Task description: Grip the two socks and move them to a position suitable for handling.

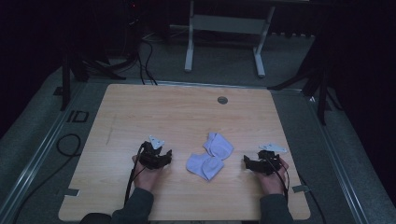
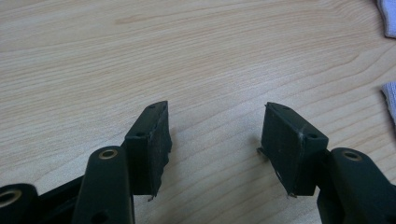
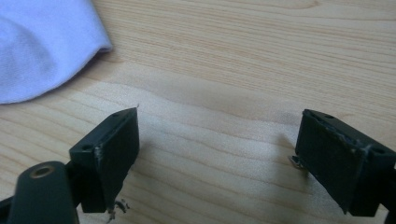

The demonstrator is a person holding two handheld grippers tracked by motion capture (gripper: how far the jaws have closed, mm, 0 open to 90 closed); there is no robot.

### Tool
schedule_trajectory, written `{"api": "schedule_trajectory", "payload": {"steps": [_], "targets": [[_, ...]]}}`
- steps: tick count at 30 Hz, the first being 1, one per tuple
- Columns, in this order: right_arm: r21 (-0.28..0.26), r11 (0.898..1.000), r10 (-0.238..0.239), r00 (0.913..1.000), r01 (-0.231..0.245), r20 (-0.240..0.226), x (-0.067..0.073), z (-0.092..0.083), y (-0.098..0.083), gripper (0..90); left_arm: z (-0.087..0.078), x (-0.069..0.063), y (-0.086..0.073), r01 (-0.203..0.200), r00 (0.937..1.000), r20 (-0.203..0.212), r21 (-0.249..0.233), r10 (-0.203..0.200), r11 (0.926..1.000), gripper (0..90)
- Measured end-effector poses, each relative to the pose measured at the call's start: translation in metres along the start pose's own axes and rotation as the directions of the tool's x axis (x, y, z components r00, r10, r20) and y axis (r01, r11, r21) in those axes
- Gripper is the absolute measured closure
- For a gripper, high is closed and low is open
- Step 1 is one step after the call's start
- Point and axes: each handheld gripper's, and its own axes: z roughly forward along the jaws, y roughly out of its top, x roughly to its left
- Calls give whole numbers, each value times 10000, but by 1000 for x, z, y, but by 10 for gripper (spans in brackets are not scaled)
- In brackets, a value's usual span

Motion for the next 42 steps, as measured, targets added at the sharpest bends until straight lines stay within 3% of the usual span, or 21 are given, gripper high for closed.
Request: {"api": "schedule_trajectory", "payload": {"steps": [4,9,16,19,28,31,36,37,38,42], "targets": [[61,10000,47,10000,-48,53,1,-1,0,137,0,0,0,8,10000,-1,-2,-8,10000,415],[324,9994,102,9999,-105,105,3,-6,2,257,0,0,0,10,10000,-4,2,-10,10000,411],[247,9997,50,10000,-51,55,5,-12,2,433,1,-1,1,7,10000,-8,23,-7,10000,408],[92,9999,-76,9996,79,-259,7,-18,4,544,1,-1,1,6,10000,-9,25,-6,10000,408],[-174,9990,-424,9961,411,-771,20,-29,8,651,1,-1,1,8,10000,-4,25,-8,10000,407],[-131,9991,-416,9872,401,-1538,28,-31,9,747,1,-1,1,38,10000,-5,5,-38,10000,407],[-154,9965,-842,9806,828,-1768,47,-34,10,881,1,-1,1,42,10000,0,4,-42,10000,407],[-154,9965,-842,9806,828,-1768,47,-34,10,881,1,-1,1,42,10000,0,4,-42,10000,406],[-228,9955,-948,9749,921,-2013,56,-34,11,897,1,-1,1,42,10000,0,-2,-42,10000,406],[-249,9887,-1497,9648,1479,-2163,76,-33,13,899,1,-1,1,45,10000,1,-4,-45,10000,406]]}}
